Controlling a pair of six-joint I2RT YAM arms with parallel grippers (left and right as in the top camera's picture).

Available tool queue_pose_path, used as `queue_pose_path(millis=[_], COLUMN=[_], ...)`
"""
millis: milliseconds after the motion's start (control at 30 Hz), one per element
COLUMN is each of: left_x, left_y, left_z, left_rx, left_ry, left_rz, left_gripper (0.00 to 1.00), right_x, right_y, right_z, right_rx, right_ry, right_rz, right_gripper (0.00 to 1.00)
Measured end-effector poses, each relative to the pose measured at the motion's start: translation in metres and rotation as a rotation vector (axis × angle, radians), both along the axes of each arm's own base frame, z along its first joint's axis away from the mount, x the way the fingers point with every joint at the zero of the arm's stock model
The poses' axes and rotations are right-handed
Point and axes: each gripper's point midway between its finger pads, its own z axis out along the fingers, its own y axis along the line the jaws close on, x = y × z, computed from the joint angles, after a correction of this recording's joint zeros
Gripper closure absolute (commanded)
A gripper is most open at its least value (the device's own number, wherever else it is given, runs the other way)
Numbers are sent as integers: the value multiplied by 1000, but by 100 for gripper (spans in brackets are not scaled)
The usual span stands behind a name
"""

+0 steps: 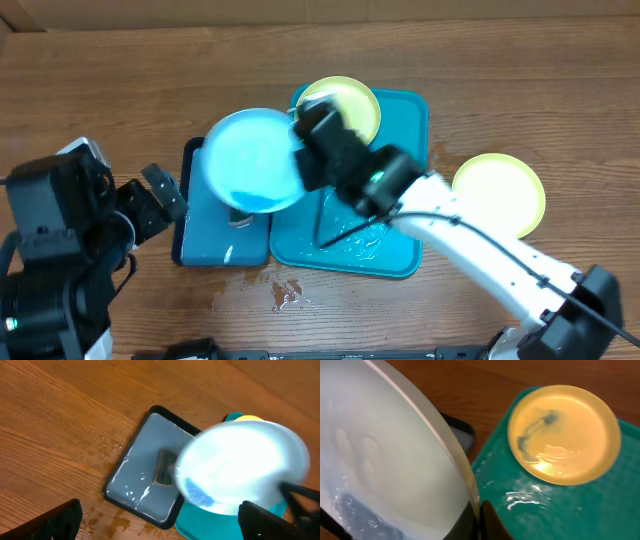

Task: Clean dirty plates on tray and stack at the side
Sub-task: 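Lift the light-blue plate with the right gripper and tilt it over the water tray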

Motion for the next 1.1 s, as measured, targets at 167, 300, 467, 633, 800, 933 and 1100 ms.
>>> queue_pose_path(millis=[167, 300, 467, 633, 800, 933, 1100], left_x=[-5, -7, -7, -7, -7, -7, -7], left_y=[-1, -1, -1, -1, -1, -1, -1], left_z=[2, 0, 0, 0, 0, 0, 0], left_rx=[2, 0, 0, -1, -1, 0, -1], left_ry=[-11, 2, 3, 3, 3, 3, 3], left_rz=[0, 0, 0, -1, -1, 0, 0], left_gripper=[0, 0, 0, 0, 0, 0, 0], right_x=[-14, -21, -30, -47, -59, -62, -66], right_y=[42, 49, 54, 59, 59, 54, 52], right_z=[-19, -35, -23, -8, 10, 22, 29], right_rx=[-61, -150, -204, -255, -293, -321, -346], right_ry=[-86, -130, -240, -349, -452, -517, -560], right_rz=[43, 32, 0, -17, -54, -87, -103], right_gripper=[96, 96, 96, 96, 96, 96, 96])
